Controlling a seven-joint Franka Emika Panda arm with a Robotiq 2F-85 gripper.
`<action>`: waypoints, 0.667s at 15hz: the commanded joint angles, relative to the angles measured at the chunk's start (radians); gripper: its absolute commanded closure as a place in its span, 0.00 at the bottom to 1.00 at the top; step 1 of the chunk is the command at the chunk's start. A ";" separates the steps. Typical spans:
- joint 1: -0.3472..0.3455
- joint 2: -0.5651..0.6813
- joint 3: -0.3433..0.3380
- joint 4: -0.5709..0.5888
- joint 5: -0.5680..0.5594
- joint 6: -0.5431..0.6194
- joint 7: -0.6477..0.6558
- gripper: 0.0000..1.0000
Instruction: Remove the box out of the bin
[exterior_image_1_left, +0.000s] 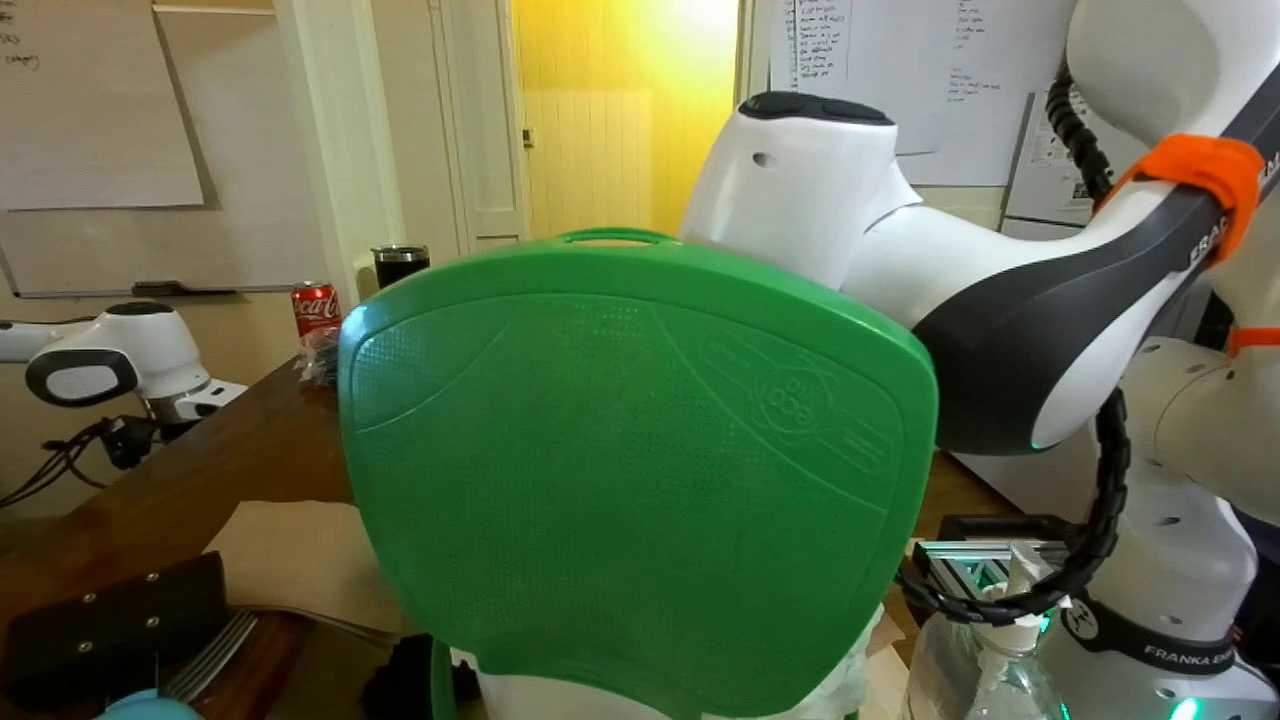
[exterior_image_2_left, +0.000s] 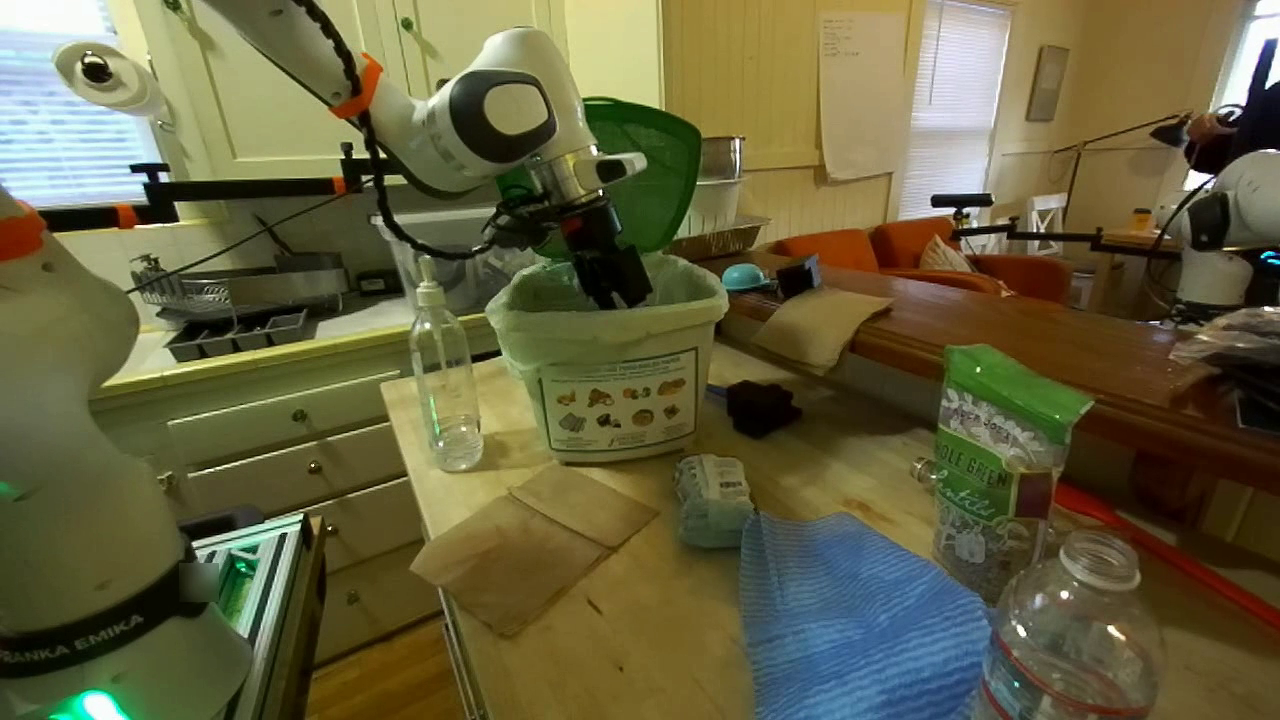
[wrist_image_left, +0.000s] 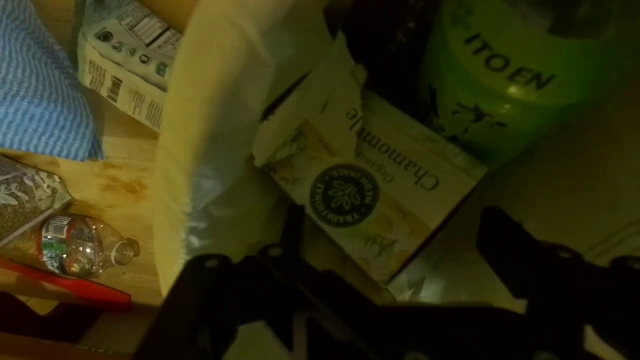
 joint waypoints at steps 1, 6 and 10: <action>0.016 0.037 -0.006 0.034 -0.051 -0.041 0.018 0.26; 0.022 0.049 -0.010 0.045 -0.075 -0.050 0.021 0.40; 0.025 0.047 -0.011 0.051 -0.083 -0.056 0.022 0.47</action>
